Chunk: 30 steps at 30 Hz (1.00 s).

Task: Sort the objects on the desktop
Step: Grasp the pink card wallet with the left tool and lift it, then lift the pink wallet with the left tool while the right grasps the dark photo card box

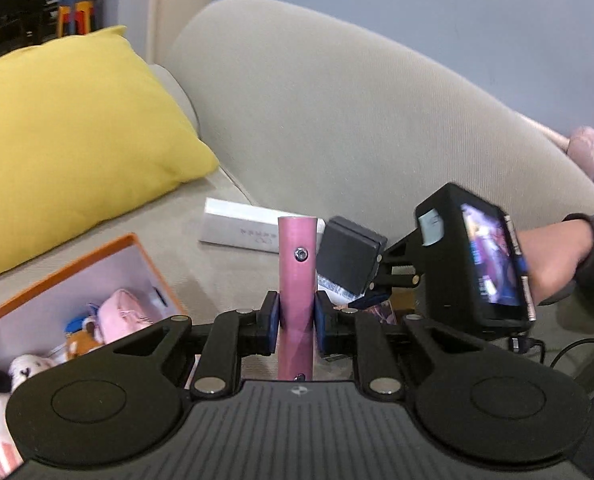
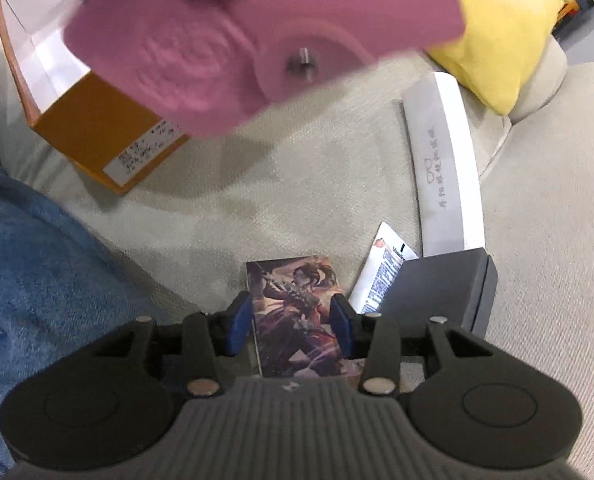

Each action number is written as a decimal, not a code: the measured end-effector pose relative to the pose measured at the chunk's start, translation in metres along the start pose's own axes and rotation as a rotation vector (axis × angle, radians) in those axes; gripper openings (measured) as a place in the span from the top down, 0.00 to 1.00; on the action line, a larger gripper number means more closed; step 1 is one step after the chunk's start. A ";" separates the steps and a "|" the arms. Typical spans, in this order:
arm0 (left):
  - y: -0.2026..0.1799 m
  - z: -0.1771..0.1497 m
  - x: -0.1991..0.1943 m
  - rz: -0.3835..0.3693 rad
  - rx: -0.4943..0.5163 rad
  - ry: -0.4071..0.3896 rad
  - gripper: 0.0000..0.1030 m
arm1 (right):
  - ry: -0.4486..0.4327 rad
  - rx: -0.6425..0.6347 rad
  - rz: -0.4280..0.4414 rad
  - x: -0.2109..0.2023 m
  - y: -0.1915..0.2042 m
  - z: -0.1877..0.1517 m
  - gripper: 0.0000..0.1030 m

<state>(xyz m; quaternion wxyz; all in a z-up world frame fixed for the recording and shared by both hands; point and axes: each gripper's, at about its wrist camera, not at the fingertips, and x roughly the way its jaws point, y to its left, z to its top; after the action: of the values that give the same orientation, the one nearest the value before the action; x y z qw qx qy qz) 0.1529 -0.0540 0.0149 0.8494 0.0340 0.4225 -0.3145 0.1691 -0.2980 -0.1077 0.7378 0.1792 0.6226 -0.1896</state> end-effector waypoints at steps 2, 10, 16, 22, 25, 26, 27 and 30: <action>0.003 -0.001 -0.009 -0.002 -0.021 -0.015 0.81 | 0.024 0.007 0.015 0.000 -0.002 0.002 0.61; 0.008 -0.009 -0.018 0.002 -0.059 -0.035 0.81 | 0.022 0.320 0.113 -0.001 -0.062 -0.009 0.98; 0.009 -0.014 -0.024 -0.008 -0.105 -0.044 0.81 | -0.030 0.262 0.166 -0.022 -0.058 -0.016 0.70; 0.015 -0.019 -0.039 0.004 -0.142 -0.079 0.81 | 0.040 0.112 0.116 -0.013 -0.022 -0.010 0.63; 0.017 -0.024 -0.048 0.013 -0.150 -0.087 0.81 | 0.085 -0.003 0.022 -0.003 -0.003 -0.002 0.53; 0.019 -0.025 -0.051 0.016 -0.155 -0.092 0.81 | 0.097 -0.022 0.006 -0.001 -0.001 0.001 0.53; 0.020 -0.026 -0.054 0.019 -0.163 -0.097 0.81 | 0.108 -0.033 -0.003 0.001 0.001 0.004 0.53; 0.028 -0.028 -0.067 0.029 -0.199 -0.119 0.81 | 0.141 -0.086 -0.034 0.011 0.008 0.010 0.51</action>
<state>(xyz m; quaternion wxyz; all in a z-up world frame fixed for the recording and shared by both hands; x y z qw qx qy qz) 0.1189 0.0111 0.0403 0.8766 -0.0631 0.3998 -0.2602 0.1837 -0.2968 -0.1166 0.6957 0.1499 0.6835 -0.1620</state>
